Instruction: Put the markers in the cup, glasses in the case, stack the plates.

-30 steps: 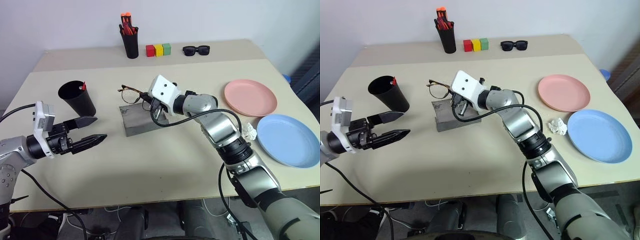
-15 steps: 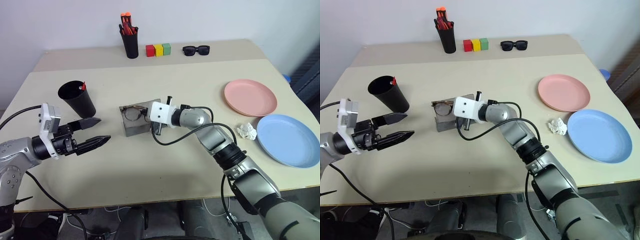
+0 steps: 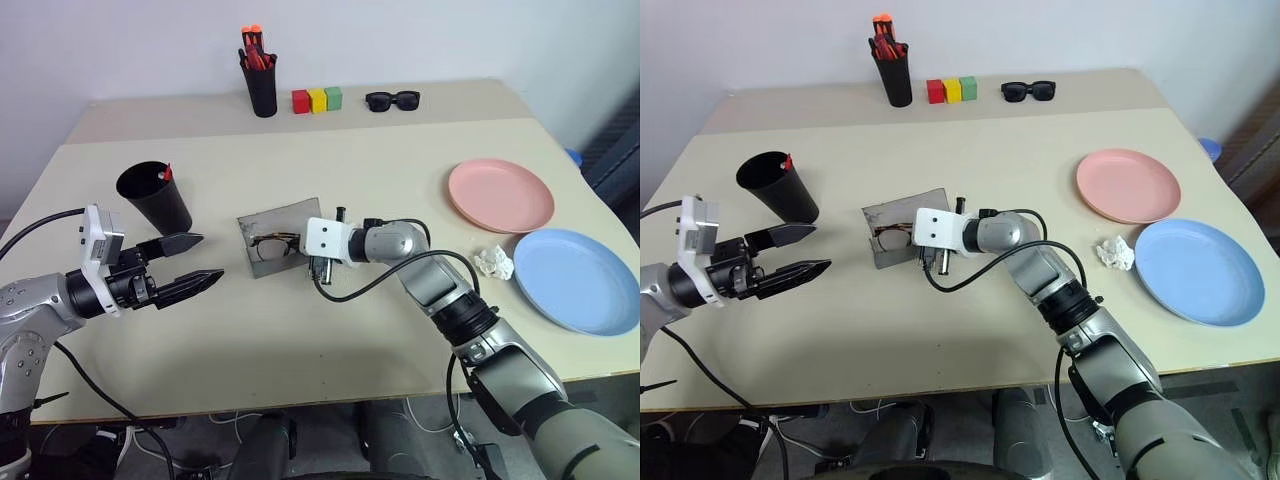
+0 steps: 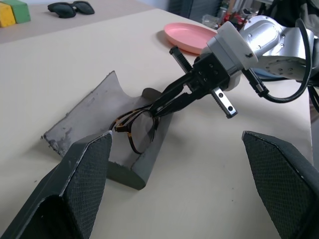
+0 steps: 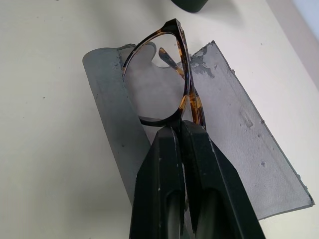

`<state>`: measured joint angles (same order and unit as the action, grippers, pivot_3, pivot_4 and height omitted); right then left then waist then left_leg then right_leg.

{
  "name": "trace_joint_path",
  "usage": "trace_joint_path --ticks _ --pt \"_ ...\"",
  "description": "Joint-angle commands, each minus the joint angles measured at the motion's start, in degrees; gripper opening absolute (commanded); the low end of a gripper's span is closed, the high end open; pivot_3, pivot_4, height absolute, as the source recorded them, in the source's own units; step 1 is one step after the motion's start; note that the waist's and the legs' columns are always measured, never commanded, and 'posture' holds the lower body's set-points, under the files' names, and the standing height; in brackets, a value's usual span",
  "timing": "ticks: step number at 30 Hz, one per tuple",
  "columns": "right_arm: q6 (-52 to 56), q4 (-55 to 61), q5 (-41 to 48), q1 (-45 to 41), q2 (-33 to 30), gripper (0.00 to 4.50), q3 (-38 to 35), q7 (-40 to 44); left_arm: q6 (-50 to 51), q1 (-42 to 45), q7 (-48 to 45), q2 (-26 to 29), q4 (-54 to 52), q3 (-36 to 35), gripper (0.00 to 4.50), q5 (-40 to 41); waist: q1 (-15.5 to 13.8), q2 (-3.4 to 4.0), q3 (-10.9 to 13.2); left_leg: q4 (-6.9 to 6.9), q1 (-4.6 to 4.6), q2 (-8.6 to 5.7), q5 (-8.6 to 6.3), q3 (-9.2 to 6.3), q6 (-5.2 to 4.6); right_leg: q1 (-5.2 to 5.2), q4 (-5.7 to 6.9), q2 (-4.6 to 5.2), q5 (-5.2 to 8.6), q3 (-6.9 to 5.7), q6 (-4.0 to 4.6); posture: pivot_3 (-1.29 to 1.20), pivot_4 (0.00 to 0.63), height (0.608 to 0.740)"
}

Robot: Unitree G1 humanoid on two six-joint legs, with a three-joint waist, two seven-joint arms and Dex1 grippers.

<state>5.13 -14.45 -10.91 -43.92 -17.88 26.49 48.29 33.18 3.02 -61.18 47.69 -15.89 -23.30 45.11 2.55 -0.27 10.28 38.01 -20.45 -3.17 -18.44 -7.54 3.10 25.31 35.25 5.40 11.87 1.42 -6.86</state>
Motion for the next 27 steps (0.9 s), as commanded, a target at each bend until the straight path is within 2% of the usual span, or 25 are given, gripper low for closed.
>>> trace_joint_path --ticks 1,27 --pt "0.1 2.4 0.5 0.1 0.2 0.04 -0.9 0.5 -1.0 0.6 0.0 0.1 -0.9 -0.4 4.31 0.2 0.0 0.00 0.0 0.00 0.00 0.00 0.00 0.00 0.00 0.00 0.00 0.00 0.00 0.00 0.00 0.00 0.150 0.740" --pt "0.2 2.4 0.3 0.1 0.3 0.04 -1.0 0.6 -1.0 0.6 0.0 0.1 -0.9 -0.4 4.31 0.2 0.0 0.00 0.0 0.00 0.00 0.00 0.00 0.00 0.00 0.00 0.00 0.00 0.00 0.00 0.00 0.00 0.150 0.740"
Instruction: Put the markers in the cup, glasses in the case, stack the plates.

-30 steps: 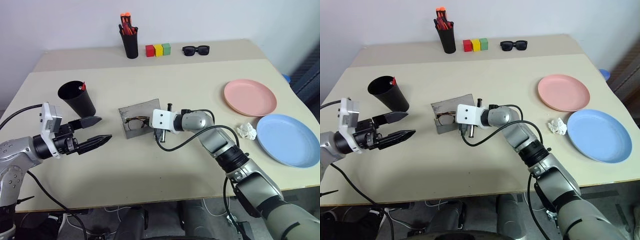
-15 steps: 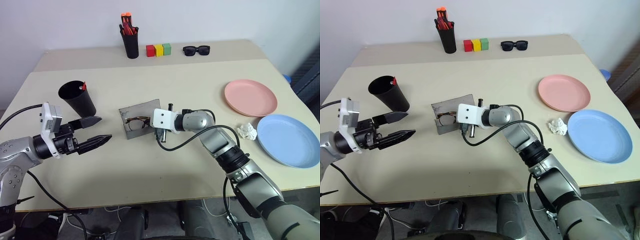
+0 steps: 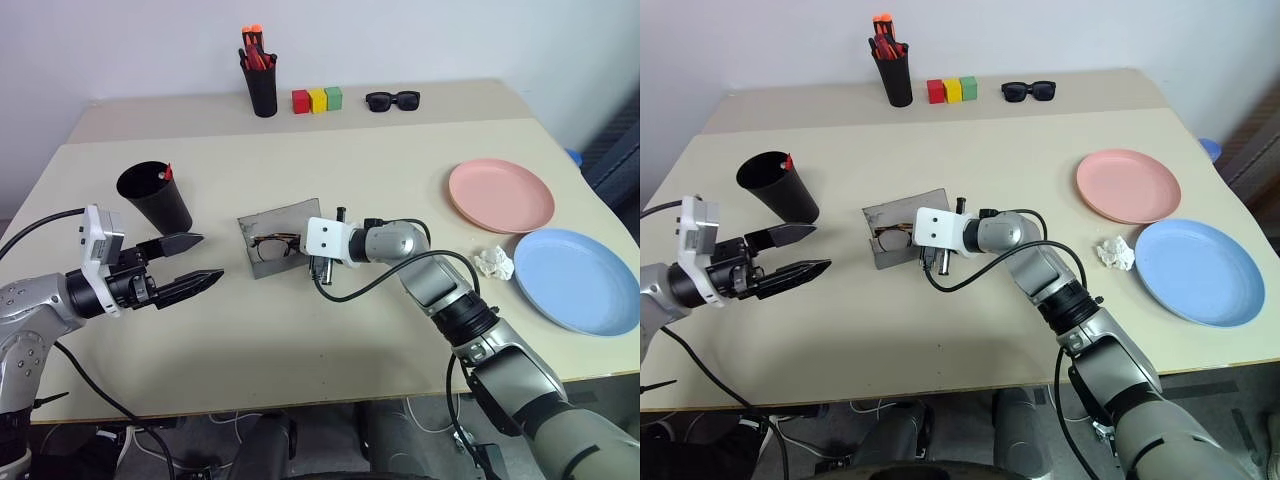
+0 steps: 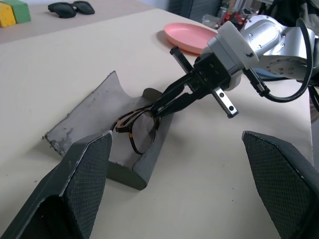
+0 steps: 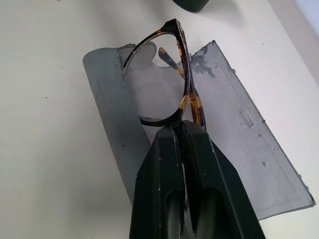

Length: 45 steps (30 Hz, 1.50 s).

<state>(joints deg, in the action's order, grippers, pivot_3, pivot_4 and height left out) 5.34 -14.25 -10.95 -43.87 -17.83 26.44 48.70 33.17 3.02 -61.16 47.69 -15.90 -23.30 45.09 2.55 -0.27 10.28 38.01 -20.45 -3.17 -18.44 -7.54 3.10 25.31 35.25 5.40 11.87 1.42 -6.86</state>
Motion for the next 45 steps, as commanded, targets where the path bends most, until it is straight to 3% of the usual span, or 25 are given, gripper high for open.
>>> trace_joint_path --ticks 1,26,31,45 --pt "0.0 2.2 0.4 0.1 0.3 0.04 -0.9 0.2 -1.0 0.6 0.0 0.1 -0.9 -0.4 4.31 0.2 0.0 0.00 0.0 0.00 0.00 0.00 0.00 0.00 0.00 0.00 0.00 0.00 0.00 0.00 0.00 0.00 0.150 0.740" --pt "0.0 2.2 0.4 0.1 0.3 0.04 -0.9 0.2 -1.0 0.6 0.0 0.1 -0.9 -0.4 4.31 0.2 0.0 0.00 0.0 0.00 0.00 0.00 0.00 0.00 0.00 0.00 0.00 0.00 0.00 0.00 0.00 0.00 0.150 0.740" --pt "9.0 -6.1 0.0 -7.6 1.5 0.04 -5.1 -4.5 -1.5 2.1 0.5 -1.1 -1.1 1.5 4.31 -0.5 -0.1 0.00 0.0 0.00 0.00 0.00 0.04 0.01 0.07 0.00 0.01 -0.01 -0.06 0.01 0.07 0.00 0.150 0.740" --pt "9.3 -6.1 -0.2 -7.8 1.7 0.04 -4.9 -4.3 -1.5 2.2 0.2 -1.1 -0.9 1.6 4.31 -0.6 0.0 0.01 0.0 -0.01 -0.02 0.01 0.04 -0.01 0.08 0.04 0.00 -0.04 -0.06 0.01 0.08 0.00 0.150 0.740"
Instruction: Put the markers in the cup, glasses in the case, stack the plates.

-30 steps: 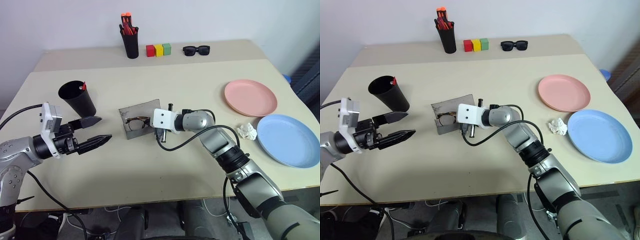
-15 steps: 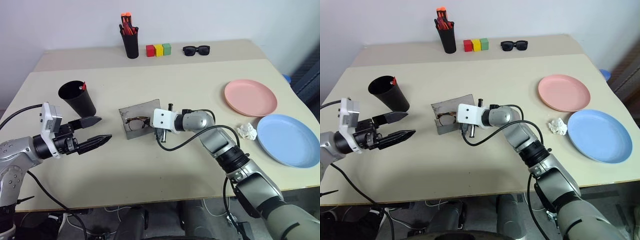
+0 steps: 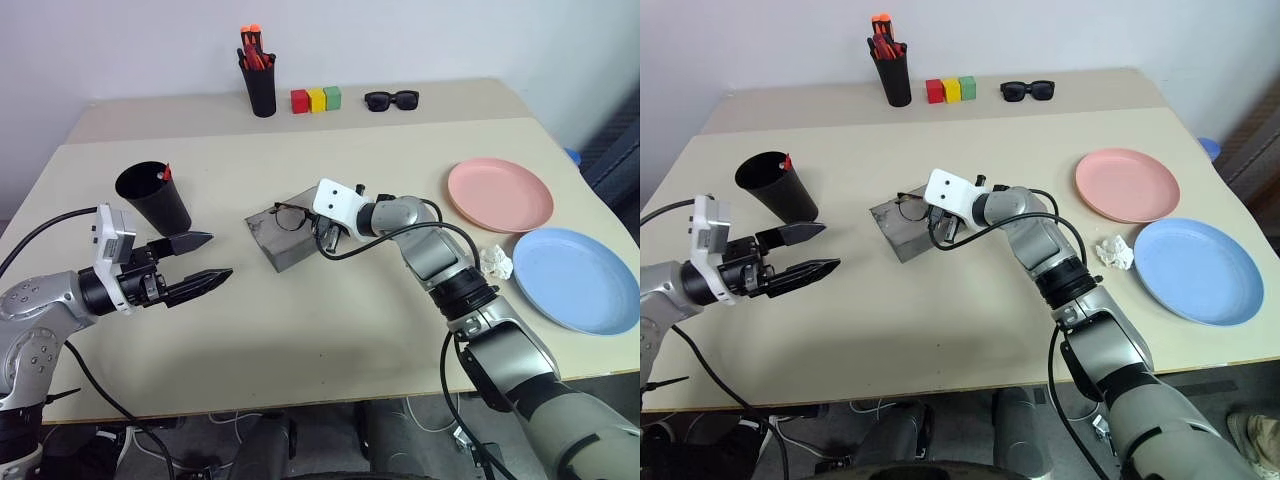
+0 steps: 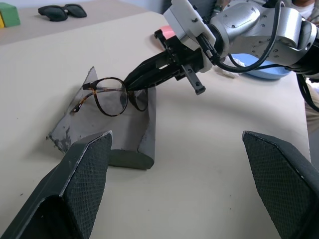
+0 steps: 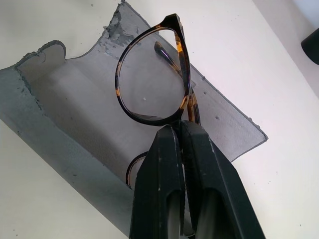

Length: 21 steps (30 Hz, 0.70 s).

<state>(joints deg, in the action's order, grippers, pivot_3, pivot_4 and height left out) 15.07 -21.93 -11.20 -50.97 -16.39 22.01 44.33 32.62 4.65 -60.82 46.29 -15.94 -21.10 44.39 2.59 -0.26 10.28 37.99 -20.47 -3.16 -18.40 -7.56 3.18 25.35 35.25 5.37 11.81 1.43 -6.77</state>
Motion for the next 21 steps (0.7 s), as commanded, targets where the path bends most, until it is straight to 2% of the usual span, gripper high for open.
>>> trace_joint_path --ticks 1,4,12,17,21 --pt "-0.5 1.9 0.1 -0.5 0.2 0.04 -0.4 0.4 -1.0 0.5 -0.1 0.3 -0.8 -0.6 4.31 0.1 0.0 0.00 0.0 0.00 0.00 0.00 0.00 0.00 0.00 0.00 0.00 0.00 0.00 0.00 0.00 0.00 0.150 0.740" --pt "-1.3 7.3 1.5 1.6 -1.9 0.04 1.4 6.5 -0.9 0.6 -0.2 0.3 -0.8 -0.6 4.31 0.2 0.0 0.00 0.0 0.00 0.00 0.00 0.00 0.00 0.00 0.00 0.00 0.00 0.00 0.00 0.00 0.00 0.150 0.740" --pt "-9.8 7.3 -5.2 0.9 -6.4 0.04 7.0 10.3 -0.9 0.7 0.1 0.2 -1.0 -0.5 4.31 0.3 0.0 0.00 0.0 0.00 0.02 0.00 0.00 0.01 0.00 -0.02 0.00 0.00 0.00 0.00 0.00 0.00 0.150 0.740" --pt "-5.9 13.7 -3.5 1.6 -8.7 0.04 7.2 17.9 -0.7 0.1 0.2 0.3 -1.4 -0.9 4.31 0.5 -0.1 -0.01 0.0 0.00 0.00 0.00 0.00 0.00 0.00 -0.03 -0.01 0.00 0.00 -0.01 0.00 0.00 0.150 0.740" --pt "-5.4 15.2 -4.6 1.8 -9.3 0.04 7.4 19.2 -0.9 -0.3 0.2 0.3 -1.6 -0.9 4.31 0.4 -0.1 -0.01 0.0 0.00 0.01 0.00 0.00 0.00 0.00 -0.02 -0.01 0.00 0.00 0.00 0.00 0.00 0.150 0.740"
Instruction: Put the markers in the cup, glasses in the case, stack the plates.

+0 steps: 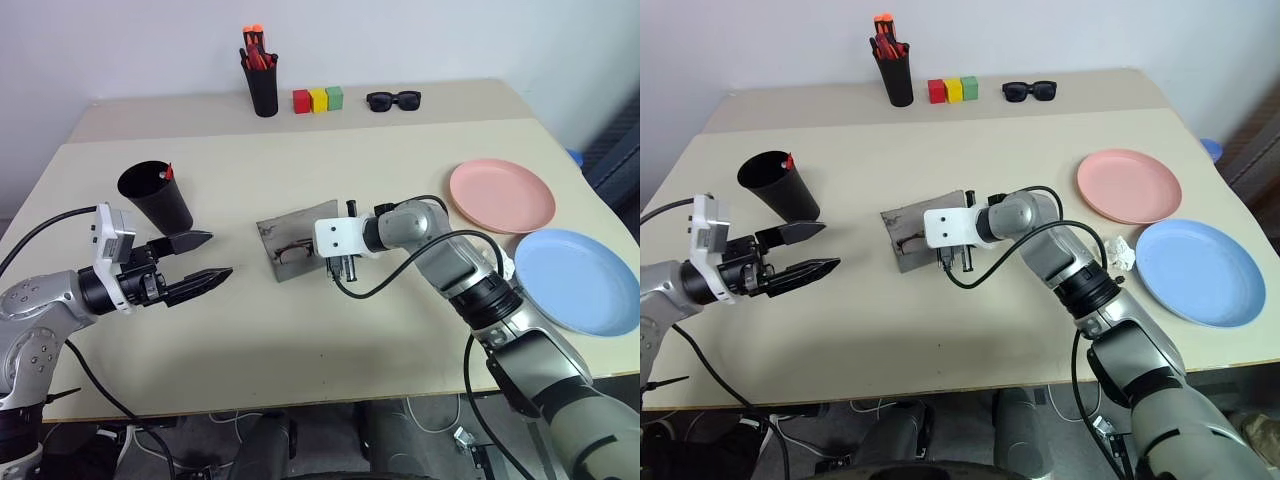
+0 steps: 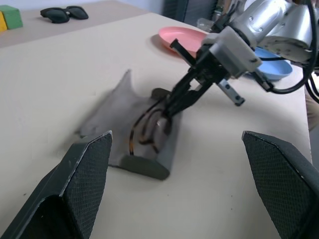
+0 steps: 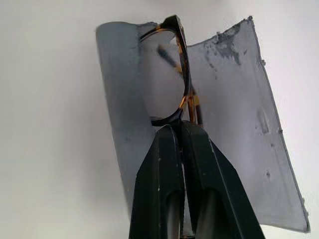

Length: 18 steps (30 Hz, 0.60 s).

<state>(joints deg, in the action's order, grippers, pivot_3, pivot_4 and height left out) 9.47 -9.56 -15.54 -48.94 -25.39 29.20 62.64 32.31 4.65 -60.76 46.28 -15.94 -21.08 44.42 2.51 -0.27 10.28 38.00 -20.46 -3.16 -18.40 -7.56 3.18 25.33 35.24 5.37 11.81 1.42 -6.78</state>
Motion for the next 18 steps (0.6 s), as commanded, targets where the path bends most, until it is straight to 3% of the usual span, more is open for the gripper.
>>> trace_joint_path --ticks 1,7,10,16,18 --pt "-0.9 2.7 -0.8 -0.5 -0.3 0.04 0.4 0.5 -0.6 -0.2 0.3 0.1 -1.7 -0.8 4.31 0.4 0.1 0.00 0.0 0.00 0.01 0.00 0.00 0.00 0.00 0.00 0.00 0.00 0.00 0.00 0.00 0.00 0.150 0.740" --pt "-3.5 -0.8 -3.3 -1.4 1.1 0.04 0.9 -2.2 -0.7 0.6 0.4 -0.2 -1.3 -0.2 4.31 0.3 0.0 0.00 0.0 0.00 0.00 0.00 0.00 0.01 0.00 0.00 0.00 0.00 0.00 0.00 0.00 0.00 0.150 0.740" --pt "-3.3 -1.1 -2.6 -1.1 1.4 0.98 0.6 -1.9 -0.7 0.5 0.3 -0.2 -1.2 -0.1 4.31 0.2 0.0 0.00 0.0 0.00 0.01 0.00 0.00 0.01 0.00 0.00 0.00 0.00 0.00 0.00 0.00 0.00 0.150 0.740" --pt "-2.3 -1.5 -4.2 -1.2 1.3 3.91 -0.1 -3.9 -1.0 2.2 -0.1 -0.3 0.1 1.1 4.31 -0.2 0.0 -0.01 0.0 0.00 0.02 0.00 0.00 0.00 0.00 -0.02 0.01 0.00 0.00 0.00 0.00 0.00 0.150 0.740" --pt "-1.4 -1.6 -3.7 -1.4 1.3 3.91 -1.3 -4.8 -0.9 2.7 -0.3 -0.3 0.5 1.5 4.31 -0.2 0.0 -0.01 0.0 0.00 0.01 0.00 0.01 0.00 0.01 -0.01 0.01 0.00 0.00 0.00 0.00 0.00 0.150 0.740"
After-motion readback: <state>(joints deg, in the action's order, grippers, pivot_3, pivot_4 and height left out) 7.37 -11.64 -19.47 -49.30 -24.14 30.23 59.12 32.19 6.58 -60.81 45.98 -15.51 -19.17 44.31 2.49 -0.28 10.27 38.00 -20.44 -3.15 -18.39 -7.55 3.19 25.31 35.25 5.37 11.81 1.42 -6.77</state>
